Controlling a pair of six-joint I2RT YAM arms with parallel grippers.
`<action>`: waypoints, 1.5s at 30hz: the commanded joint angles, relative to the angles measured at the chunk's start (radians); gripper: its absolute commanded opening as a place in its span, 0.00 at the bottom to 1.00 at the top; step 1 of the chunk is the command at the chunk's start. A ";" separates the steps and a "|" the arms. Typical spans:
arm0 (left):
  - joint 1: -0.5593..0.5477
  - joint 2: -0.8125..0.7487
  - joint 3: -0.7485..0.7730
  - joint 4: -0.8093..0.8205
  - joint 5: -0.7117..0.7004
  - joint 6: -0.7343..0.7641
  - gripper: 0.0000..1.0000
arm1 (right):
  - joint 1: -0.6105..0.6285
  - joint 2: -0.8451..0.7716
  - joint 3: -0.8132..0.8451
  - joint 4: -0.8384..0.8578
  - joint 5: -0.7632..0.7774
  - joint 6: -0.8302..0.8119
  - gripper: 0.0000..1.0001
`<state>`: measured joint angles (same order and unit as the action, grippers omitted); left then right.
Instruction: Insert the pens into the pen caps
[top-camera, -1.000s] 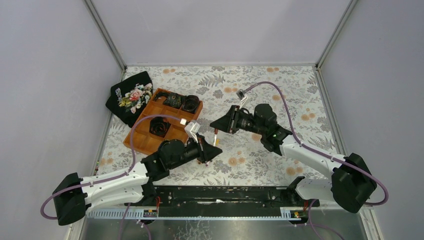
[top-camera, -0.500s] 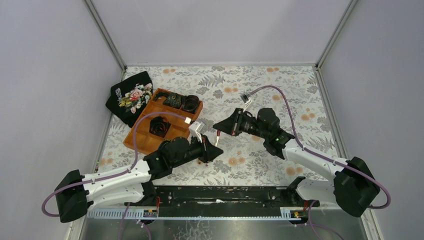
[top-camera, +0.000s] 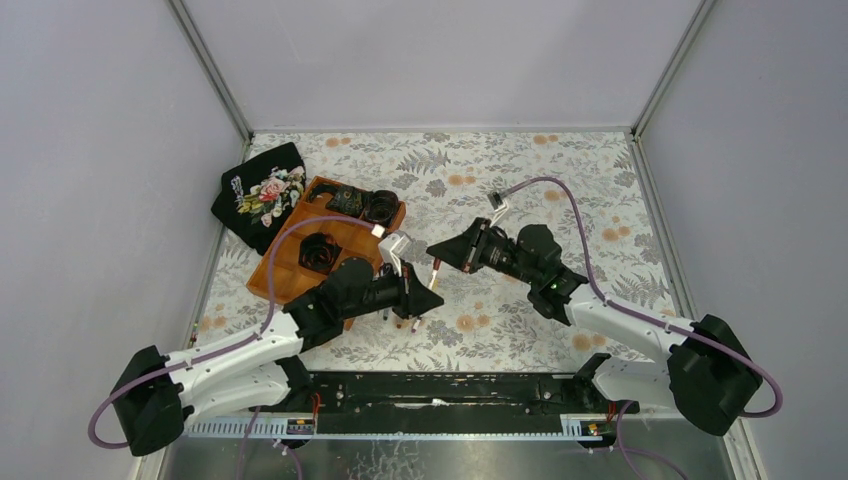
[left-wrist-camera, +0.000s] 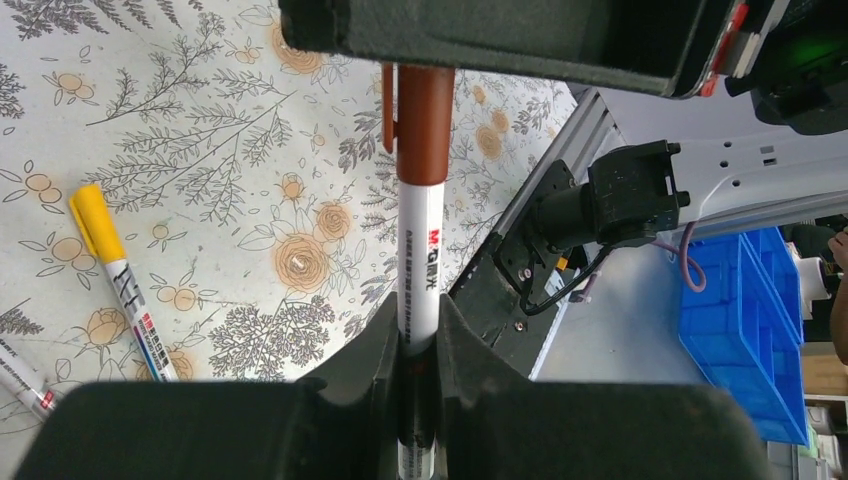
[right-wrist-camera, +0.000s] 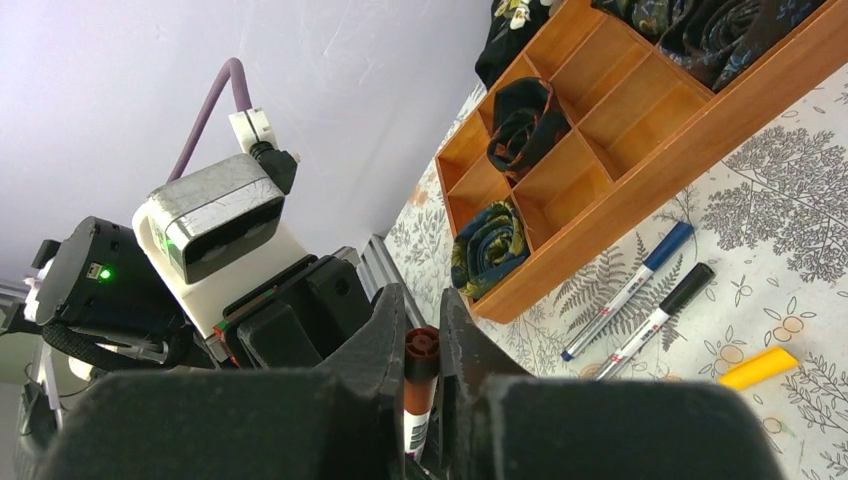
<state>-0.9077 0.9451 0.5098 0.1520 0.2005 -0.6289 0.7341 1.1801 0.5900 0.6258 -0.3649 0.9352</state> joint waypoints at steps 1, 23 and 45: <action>0.085 -0.021 0.122 0.273 -0.069 0.013 0.00 | 0.142 0.039 -0.080 -0.141 -0.258 0.004 0.00; -0.001 0.331 0.095 -0.314 -0.337 -0.060 0.00 | -0.018 -0.113 0.170 -0.790 0.462 -0.324 0.91; 0.107 0.435 0.262 -0.258 -0.315 0.061 0.89 | -0.204 -0.005 0.178 -0.761 0.361 -0.463 0.96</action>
<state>-0.8833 1.3758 0.7025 -0.1776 -0.1314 -0.6407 0.5915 1.1221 0.7052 -0.1669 0.0376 0.5468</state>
